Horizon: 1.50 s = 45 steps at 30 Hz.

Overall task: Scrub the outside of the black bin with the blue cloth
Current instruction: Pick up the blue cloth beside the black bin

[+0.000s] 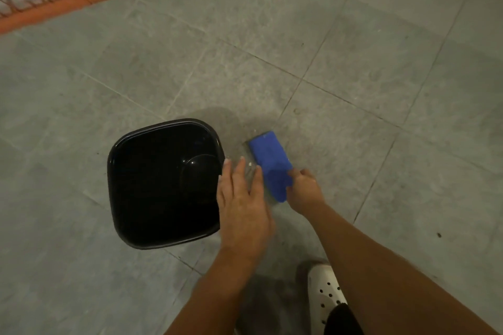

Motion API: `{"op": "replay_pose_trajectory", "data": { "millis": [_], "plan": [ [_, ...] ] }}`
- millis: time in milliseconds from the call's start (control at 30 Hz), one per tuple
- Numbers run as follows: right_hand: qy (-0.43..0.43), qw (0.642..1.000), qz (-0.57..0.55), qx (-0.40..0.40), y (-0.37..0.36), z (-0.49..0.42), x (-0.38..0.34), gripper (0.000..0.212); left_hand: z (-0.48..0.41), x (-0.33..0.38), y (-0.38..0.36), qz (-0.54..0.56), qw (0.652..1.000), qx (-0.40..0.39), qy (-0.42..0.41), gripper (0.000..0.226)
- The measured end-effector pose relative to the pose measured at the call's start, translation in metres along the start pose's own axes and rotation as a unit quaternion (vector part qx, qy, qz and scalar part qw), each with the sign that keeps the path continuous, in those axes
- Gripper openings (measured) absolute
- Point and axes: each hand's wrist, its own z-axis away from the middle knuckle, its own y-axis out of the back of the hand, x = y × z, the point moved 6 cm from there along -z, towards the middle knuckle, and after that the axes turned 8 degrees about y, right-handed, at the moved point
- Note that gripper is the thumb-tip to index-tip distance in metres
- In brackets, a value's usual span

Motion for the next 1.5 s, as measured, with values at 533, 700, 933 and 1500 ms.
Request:
{"op": "replay_pose_trajectory", "data": {
  "millis": [533, 700, 933, 1500],
  "plan": [
    [-0.073, 0.991, -0.103, 0.054, -0.019, -0.043, 0.027, 0.044, -0.051, -0.006, -0.136, 0.266, 0.887, -0.290, 0.241, 0.049],
    [-0.046, 0.983, -0.176, 0.039, -0.012, -0.038, 0.013, 0.016, -0.052, -0.016, -0.163, 0.370, 0.810, -0.259, 0.373, 0.030],
    [-0.080, 0.867, -0.493, -0.011, 0.000, -0.025, -0.009, 0.028, -0.054, -0.014, -0.150, 0.453, 0.732, -0.237, 0.450, 0.041],
    [0.022, 0.731, -0.677, -0.085, 0.093, 0.061, -0.068, 0.011, -0.029, 0.021, -0.015, 0.592, 0.712, -0.154, 0.345, 0.013]
  ]
}}
